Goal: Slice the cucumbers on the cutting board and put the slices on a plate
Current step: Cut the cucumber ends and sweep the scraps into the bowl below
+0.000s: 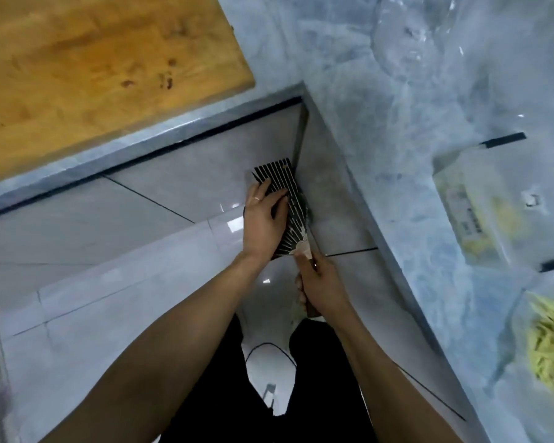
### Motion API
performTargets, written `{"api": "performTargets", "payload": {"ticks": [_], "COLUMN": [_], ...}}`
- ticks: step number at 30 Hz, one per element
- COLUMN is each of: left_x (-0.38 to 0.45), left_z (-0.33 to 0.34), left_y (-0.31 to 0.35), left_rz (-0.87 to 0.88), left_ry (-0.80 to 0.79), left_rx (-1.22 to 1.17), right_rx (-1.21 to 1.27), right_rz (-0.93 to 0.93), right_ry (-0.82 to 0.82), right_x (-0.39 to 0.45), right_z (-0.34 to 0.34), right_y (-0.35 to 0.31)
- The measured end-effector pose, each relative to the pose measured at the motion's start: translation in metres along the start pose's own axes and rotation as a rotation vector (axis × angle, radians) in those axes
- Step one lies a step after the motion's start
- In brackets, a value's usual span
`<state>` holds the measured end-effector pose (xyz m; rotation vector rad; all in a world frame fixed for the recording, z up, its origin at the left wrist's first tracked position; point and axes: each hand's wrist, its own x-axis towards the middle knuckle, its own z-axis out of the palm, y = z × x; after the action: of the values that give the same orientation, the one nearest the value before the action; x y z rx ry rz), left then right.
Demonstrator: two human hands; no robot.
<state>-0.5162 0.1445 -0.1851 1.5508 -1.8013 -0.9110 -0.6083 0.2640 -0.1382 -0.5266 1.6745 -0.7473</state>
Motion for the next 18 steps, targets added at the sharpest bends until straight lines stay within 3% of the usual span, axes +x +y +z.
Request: {"api": "performTargets", "payload": {"ticks": [12,18], "left_x": [0.056,0.068], "left_z": [0.165,0.195], "left_y": [-0.217,-0.267], "left_rz": [0.200,0.217], "left_ry": [-0.043,-0.037], "left_rx": [0.067,0.006], "right_rx": [0.100,0.067], "right_rz": [-0.064,-0.187], "right_ry": [0.140,0.152], "right_x": [0.208,0.254], "right_z": [0.043,0.059], "right_y": [0.169,0.207]}}
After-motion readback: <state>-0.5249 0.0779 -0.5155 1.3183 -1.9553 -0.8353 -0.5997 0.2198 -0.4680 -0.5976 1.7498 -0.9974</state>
